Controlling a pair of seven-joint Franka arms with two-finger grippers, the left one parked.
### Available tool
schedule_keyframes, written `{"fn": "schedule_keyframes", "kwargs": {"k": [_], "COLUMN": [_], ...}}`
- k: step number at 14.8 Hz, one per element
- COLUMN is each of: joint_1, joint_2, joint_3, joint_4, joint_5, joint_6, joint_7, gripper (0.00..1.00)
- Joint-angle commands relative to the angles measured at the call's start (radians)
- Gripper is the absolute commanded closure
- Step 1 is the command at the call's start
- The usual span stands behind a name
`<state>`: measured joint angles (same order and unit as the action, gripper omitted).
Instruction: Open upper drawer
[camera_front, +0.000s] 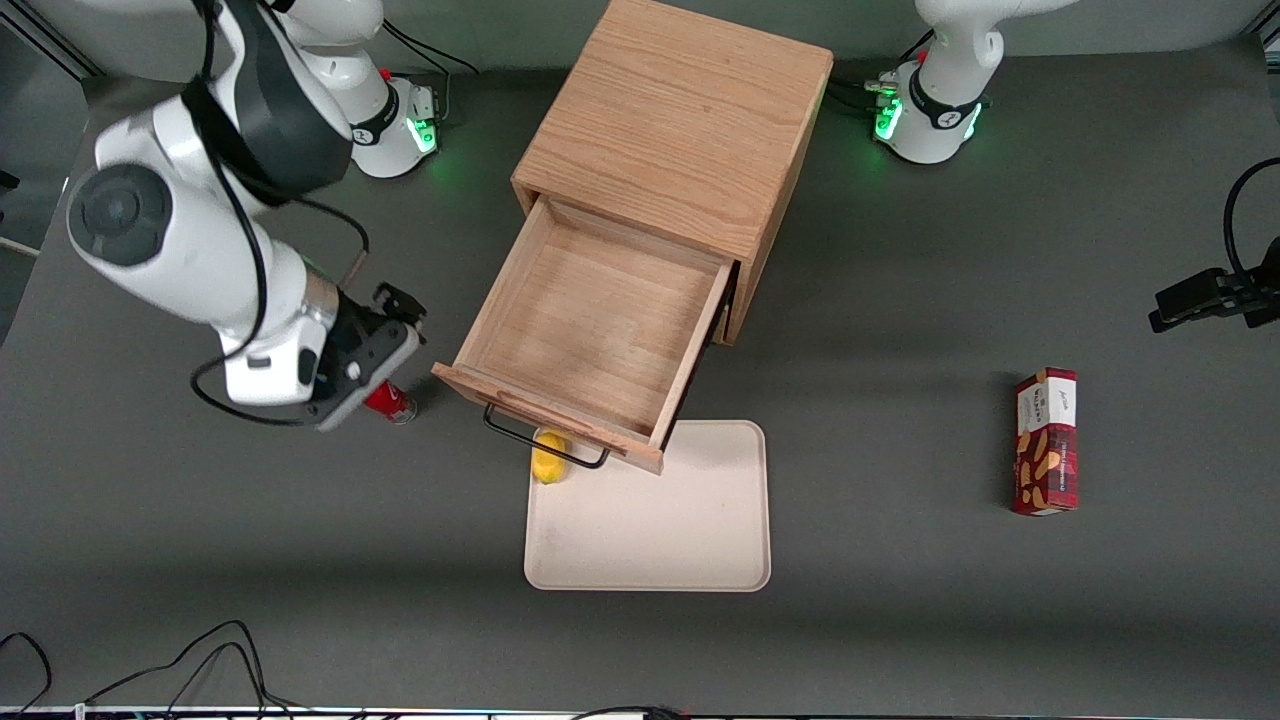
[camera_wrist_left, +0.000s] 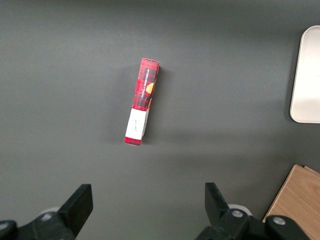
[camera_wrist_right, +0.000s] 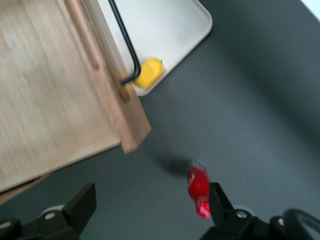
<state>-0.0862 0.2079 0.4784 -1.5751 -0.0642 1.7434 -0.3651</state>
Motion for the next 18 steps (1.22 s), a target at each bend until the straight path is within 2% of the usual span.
{"fn": "schedule_keyframes", "kwargs": {"k": [1, 3, 7, 11, 16, 18], "joint_1": [-0.082, -0.138, -0.165, -0.173, -0.285, -0.302], "joint_2": [-0.177, -0.222, -0.258, -0.246, -0.246, -0.265], "joint_3": [0.008, 0.011, 0.012, 0.002, 0.005, 0.005], "joint_4": [-0.193, -0.230, -0.238, -0.226, -0.203, -0.223], "joint_5": [-0.025, -0.016, -0.012, -0.008, 0.026, 0.090], "joint_6": [0.019, -0.005, -0.077, -0.104, -0.102, -0.097], "joint_7": [0.072, 0.138, 0.405, 0.414, 0.414, 0.407], "gripper": [0.00, 0.00, 0.00, 0.00, 0.00, 0.00]}}
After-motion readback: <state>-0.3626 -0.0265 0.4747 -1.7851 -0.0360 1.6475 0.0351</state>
